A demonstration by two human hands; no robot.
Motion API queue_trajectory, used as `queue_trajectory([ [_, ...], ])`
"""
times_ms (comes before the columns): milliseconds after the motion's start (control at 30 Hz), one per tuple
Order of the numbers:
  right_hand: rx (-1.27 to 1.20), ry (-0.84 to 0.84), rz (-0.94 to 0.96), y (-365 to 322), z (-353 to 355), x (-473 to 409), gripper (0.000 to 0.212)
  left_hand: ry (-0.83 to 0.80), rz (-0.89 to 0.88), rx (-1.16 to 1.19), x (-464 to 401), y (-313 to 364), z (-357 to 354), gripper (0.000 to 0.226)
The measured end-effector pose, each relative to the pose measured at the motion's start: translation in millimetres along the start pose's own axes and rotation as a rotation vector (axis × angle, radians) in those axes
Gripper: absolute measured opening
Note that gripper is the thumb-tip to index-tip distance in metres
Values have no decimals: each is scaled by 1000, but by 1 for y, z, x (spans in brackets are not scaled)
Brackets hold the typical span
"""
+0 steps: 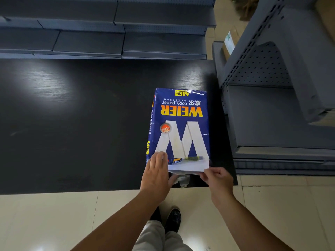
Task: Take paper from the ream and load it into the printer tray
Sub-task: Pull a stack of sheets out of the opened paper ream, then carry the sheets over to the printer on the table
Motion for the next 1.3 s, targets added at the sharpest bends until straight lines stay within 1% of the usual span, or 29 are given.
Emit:
queue_trajectory([
  [67,-17,-20,-6,2,5,10,7,16,6,16,5,-3,3,75],
  [100,-10,-28,-11,5,8,15,6,31,6,63,9,-6,5,74],
  [167,4,-63,-18,7,14,26,12,64,32,242,19,-14,9,69],
  [267,104,-142,-13,9,16,45,30,114,164,560,34,-32,6,60],
  [333,193,-170,-20,7,16,58,34,85,255,744,43,-39,-5,56],
  [433,301,-246,-68,13,12,73,31,5,321,936,58,-41,-13,56],
  [500,342,-289,-91,18,12,77,22,-25,324,935,70,-38,-15,56],
  [533,339,-285,-84,18,13,78,17,-35,318,926,77,-35,-15,57],
  [567,336,-272,-60,17,15,78,16,-39,306,920,86,-31,-15,58],
  [633,325,-270,-5,16,17,80,26,-21,268,893,106,-21,-14,64],
  [700,318,-301,38,22,20,81,43,6,262,885,128,-13,-14,70],
  [833,361,-346,80,43,39,100,54,40,272,869,175,5,-20,64],
  [967,355,-366,88,57,58,143,52,86,278,867,221,21,-32,63],
  [1033,352,-360,83,64,65,162,55,98,283,866,240,26,-38,63],
  [1133,350,-370,120,74,70,188,54,124,268,873,264,30,-47,62],
  [1300,391,-427,168,87,57,220,55,169,303,896,306,16,-61,62],
])
Point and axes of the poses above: each hand's wrist, its own x-axis away from the middle knuckle, its own z-axis out of the back of the hand, y = z × x, the point moved 7 cm from there along -x, towards the middle knuckle, and after that the axes turned 15 degrees about -y, right-handed, at the moved point
